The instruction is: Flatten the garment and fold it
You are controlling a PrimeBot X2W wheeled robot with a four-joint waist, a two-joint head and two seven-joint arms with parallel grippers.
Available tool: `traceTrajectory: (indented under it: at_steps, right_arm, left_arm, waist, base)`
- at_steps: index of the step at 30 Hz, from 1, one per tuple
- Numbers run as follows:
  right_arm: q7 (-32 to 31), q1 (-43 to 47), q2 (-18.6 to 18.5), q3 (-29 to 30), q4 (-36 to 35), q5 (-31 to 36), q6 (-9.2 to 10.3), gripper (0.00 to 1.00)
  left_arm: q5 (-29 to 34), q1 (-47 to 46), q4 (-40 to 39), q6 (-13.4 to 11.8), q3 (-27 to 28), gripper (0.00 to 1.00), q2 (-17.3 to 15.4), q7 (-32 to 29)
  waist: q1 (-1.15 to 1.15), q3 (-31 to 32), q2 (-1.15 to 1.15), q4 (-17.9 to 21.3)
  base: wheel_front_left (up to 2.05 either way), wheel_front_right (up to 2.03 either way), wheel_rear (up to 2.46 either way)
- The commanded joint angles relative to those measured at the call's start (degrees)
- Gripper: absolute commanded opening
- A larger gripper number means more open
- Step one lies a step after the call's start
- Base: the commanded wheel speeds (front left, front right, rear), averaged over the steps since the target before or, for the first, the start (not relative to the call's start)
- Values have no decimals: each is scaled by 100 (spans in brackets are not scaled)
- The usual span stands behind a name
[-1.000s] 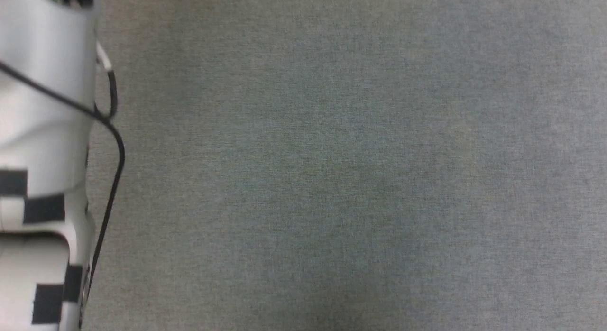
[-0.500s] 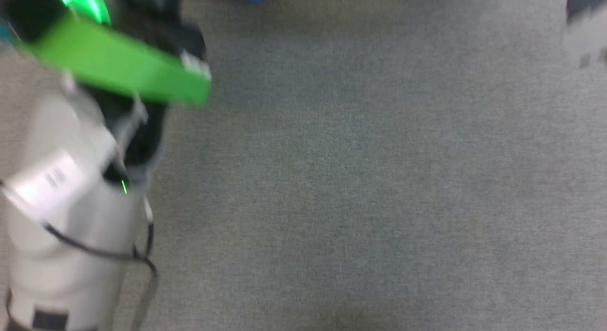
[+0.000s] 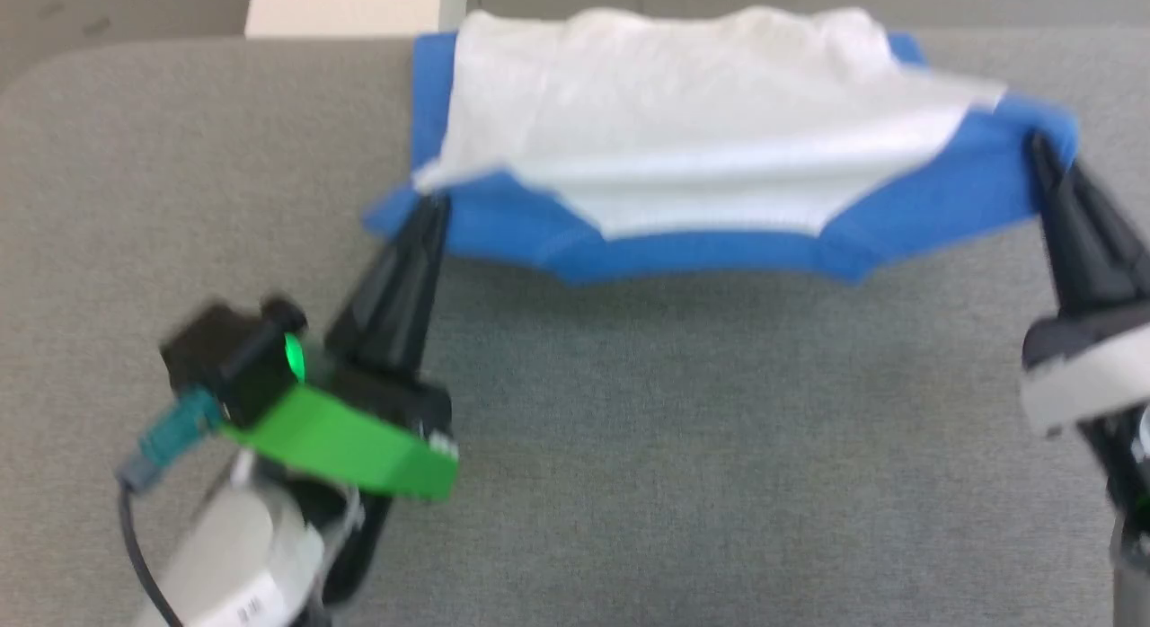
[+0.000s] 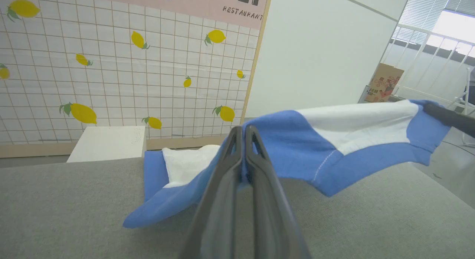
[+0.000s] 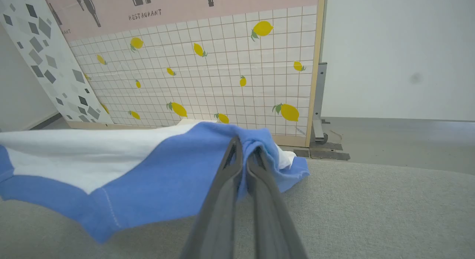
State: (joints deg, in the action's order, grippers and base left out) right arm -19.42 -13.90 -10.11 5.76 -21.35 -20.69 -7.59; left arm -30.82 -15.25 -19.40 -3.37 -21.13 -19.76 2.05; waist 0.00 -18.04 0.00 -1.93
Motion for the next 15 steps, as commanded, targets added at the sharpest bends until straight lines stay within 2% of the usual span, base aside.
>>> traceTrajectory:
  at_steps: [1,7,15]
  right_arm:
    - [1,202,80,90,-86,-29,10,0]
    - [-123,970,229,173,-180,-24,10,0]
    - [-592,2227,333,378,-244,-224,10,0]
  left_arm:
    - [-15,301,-38,-106,5,0,-47,15]
    - [-152,1313,93,-320,-116,0,-8,108]
    - [-391,2258,162,-398,-250,0,-75,94]
  waist:
    - [0,379,0,11]
    - [0,730,0,111]
    - [0,1149,0,93]
  base:
    - [0,0,0]
    - [0,0,0]
    - [0,0,0]
